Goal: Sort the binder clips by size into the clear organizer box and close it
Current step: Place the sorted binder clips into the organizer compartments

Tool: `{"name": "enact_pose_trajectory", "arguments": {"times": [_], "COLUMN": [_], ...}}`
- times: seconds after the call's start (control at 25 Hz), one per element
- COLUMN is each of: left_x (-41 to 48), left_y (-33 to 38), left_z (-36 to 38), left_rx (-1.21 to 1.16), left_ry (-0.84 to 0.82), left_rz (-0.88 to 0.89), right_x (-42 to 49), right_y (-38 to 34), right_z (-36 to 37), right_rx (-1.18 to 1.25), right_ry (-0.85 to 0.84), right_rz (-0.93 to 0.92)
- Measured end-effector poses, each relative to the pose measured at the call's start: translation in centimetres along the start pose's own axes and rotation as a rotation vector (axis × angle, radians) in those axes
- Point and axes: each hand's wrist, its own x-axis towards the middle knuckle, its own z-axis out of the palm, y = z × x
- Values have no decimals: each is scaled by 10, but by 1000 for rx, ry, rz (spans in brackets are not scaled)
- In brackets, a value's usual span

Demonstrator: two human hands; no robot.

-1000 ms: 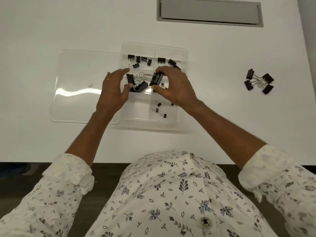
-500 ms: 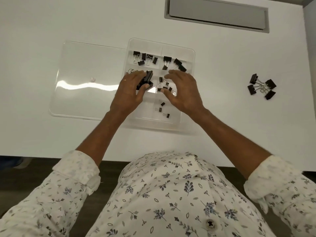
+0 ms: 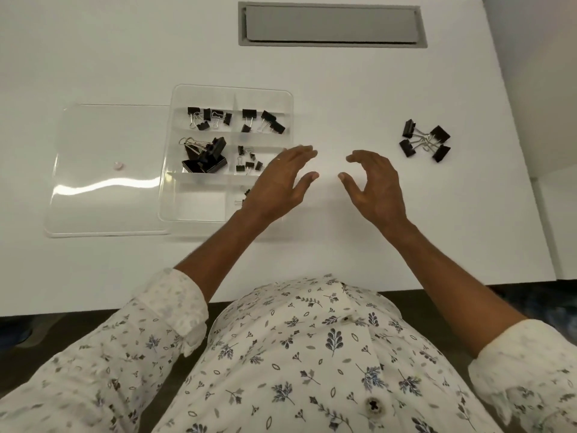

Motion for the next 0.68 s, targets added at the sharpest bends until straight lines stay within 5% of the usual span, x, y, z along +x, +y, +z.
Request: {"name": "enact_pose_trajectory", "arguments": {"times": [0.32,0.44,0.56,0.68], "left_x": [46,58,71,99], "left_y": [71,87,97,104], "left_z": [87,115,138,156], "left_rx": [17,39,51,39], "left_ry": [-60,-100,-151,-198], "left_rz": [-11,-32,-55,-118], "right_x": [-3,11,16,0], "right_y": [134,186,211,211], "right_z": [-60,-76,-82,-84], "right_rx": [-49,-184,-218,-189], "right_ry": [-83,-244,-363,-310], "right_rz": [124,107,112,90]}}
